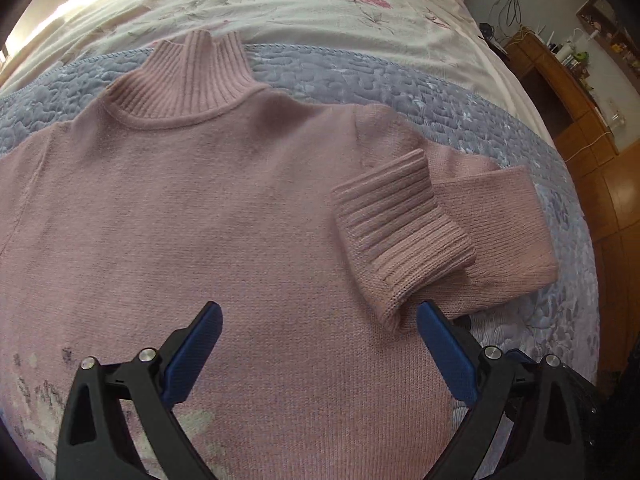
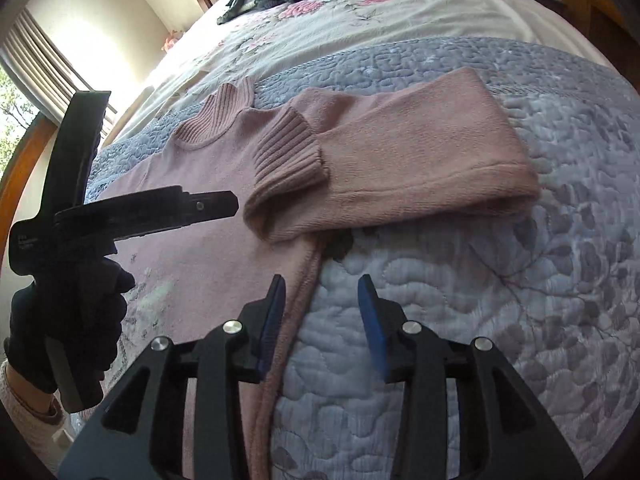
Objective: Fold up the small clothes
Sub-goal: 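Grasp the other sleeve cuff with the left tool and fold it across the body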
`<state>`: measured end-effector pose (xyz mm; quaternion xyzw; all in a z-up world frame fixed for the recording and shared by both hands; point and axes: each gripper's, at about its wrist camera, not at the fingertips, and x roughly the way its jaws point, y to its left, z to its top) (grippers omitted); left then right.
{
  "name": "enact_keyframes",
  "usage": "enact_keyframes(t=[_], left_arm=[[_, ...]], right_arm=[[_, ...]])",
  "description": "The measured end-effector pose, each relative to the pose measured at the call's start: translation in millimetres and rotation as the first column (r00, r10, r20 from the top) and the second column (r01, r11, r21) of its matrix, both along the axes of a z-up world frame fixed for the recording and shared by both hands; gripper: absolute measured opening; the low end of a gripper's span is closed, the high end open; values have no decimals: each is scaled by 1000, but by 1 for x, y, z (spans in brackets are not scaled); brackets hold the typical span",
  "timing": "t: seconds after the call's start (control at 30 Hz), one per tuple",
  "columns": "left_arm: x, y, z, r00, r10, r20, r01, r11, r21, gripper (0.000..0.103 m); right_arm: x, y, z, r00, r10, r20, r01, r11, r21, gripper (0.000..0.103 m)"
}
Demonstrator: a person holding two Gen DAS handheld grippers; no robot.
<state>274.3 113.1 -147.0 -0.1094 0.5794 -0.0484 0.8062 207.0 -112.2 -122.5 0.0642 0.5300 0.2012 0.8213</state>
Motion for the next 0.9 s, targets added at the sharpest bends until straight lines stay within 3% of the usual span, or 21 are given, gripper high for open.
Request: enact_keyframes(t=[0.17, 0.2, 0.27, 0.3, 0.4, 0.5, 0.6, 0.7, 0.8, 0.9], left_arm=[[21, -32, -20, 1000, -6, -26, 7, 999, 48, 93], [24, -34, -23, 1000, -4, -27, 5, 999, 47, 76], [26, -36, -25, 1000, -11, -23, 12, 1000, 24, 54], [27, -35, -24, 1000, -18, -11, 18, 1000, 11, 35], [27, -27, -18, 1000, -22, 14, 22, 1000, -5, 16], [17, -5, -1, 997, -8, 81, 13, 998, -66, 15], [4, 20, 21, 987, 9, 158, -1, 999, -50, 15], [-5, 54, 31, 983, 49, 177, -38, 997, -62, 14], [-9, 87, 40, 975, 91, 200, -85, 996, -39, 14], [-11, 123, 48, 963, 141, 229, -140, 990, -19, 14]], right_arm=[[-7, -35, -8, 998, -61, -21, 61, 998, -4, 39], [-7, -38, -9, 997, -72, -21, 71, 997, -6, 39], [-6, -43, -11, 996, -89, -22, 89, 996, 3, 39], [-7, -45, -11, 995, -98, -22, 98, 995, 8, 39], [-8, -46, -11, 994, -112, -18, 112, 994, 18, 39], [-6, -44, -5, 994, -110, -7, 110, 994, 28, 39], [-2, -39, 2, 994, -110, 5, 110, 994, 30, 39], [10, -38, 9, 991, -132, -2, 132, 990, 52, 42], [26, -38, 8, 985, -166, -44, 168, 984, 59, 51], [45, -37, 5, 977, -195, -92, 203, 975, 87, 53]])
